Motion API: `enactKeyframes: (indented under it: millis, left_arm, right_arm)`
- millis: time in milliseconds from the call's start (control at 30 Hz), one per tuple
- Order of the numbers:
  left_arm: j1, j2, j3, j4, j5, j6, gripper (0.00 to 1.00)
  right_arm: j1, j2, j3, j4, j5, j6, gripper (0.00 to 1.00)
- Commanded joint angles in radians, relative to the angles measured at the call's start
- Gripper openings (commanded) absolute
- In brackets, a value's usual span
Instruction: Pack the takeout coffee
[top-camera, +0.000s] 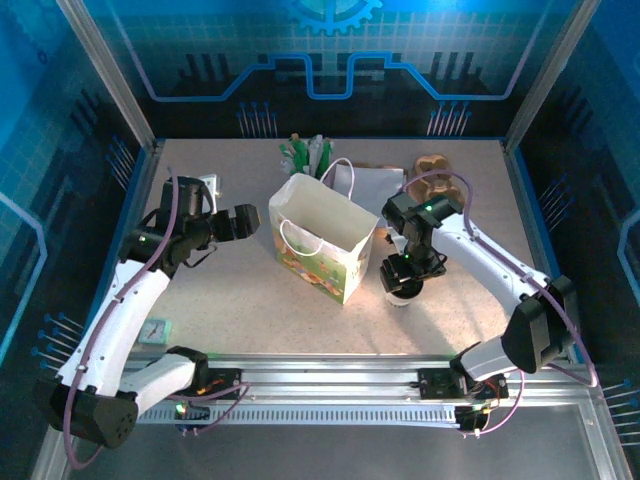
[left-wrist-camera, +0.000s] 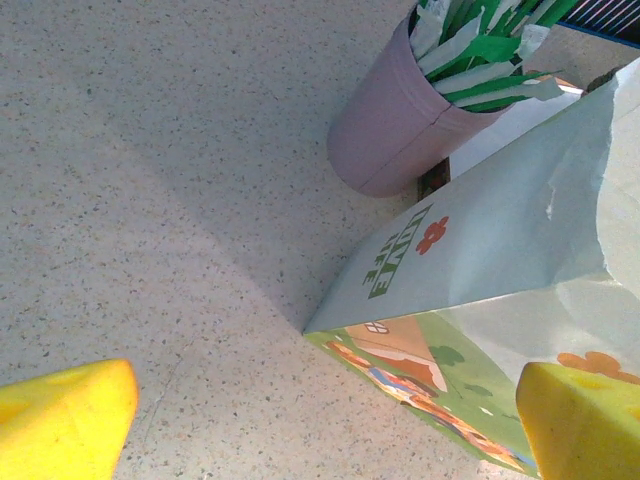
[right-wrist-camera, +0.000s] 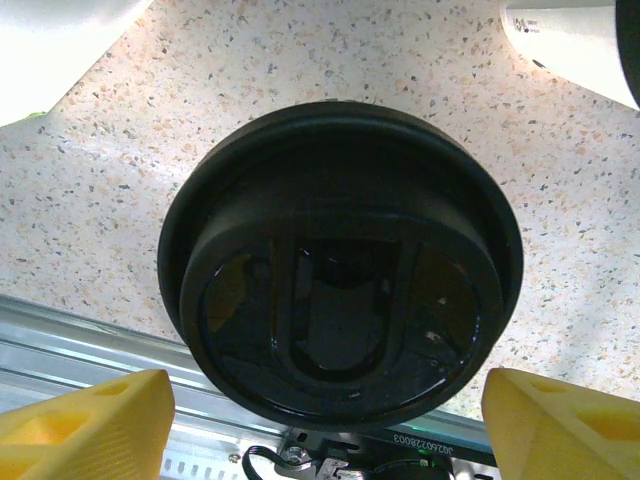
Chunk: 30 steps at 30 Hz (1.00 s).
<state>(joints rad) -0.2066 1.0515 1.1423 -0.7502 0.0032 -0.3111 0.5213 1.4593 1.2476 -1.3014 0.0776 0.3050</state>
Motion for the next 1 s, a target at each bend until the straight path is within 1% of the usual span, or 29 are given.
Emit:
enactKeyframes:
  millis: [0, 233, 300, 467, 700, 833, 967]
  left_arm:
    - [0.012, -0.02, -0.007, -0.002, -0.017, 0.017, 0.98]
    - [0.018, -0.022, -0.006, 0.0, -0.015, 0.016, 0.98]
    - [0.017, -0.023, -0.008, -0.001, -0.017, 0.017, 0.98]
    - [0.018, -0.022, -0.009, 0.0, -0.017, 0.017, 0.98]
    - [0.019, -0.025, -0.012, 0.001, -0.019, 0.018, 0.98]
    - [0.019, -0.024, -0.013, 0.001, -0.019, 0.018, 0.98]
    - [0.019, -0.021, -0.012, 0.002, -0.016, 0.017, 0.98]
  right_arm:
    - [-0.008, 0.007, 0.009, -0.025, 0.012, -0.007, 0.81]
    - [-0.016, 0.025, -0.019, 0.005, 0.024, -0.003, 0.8]
    - [-0.021, 0.024, -0.022, 0.02, 0.01, -0.003, 0.8]
    - [-0.023, 0.012, -0.013, 0.041, 0.025, 0.001, 0.76]
    - [-0.029, 0.018, -0.03, 0.074, 0.008, 0.003, 0.75]
    - [-0.028, 0.008, -0.04, 0.093, 0.006, 0.008, 0.78]
    - [-0.029, 0.009, -0.057, 0.104, -0.002, 0.009, 0.78]
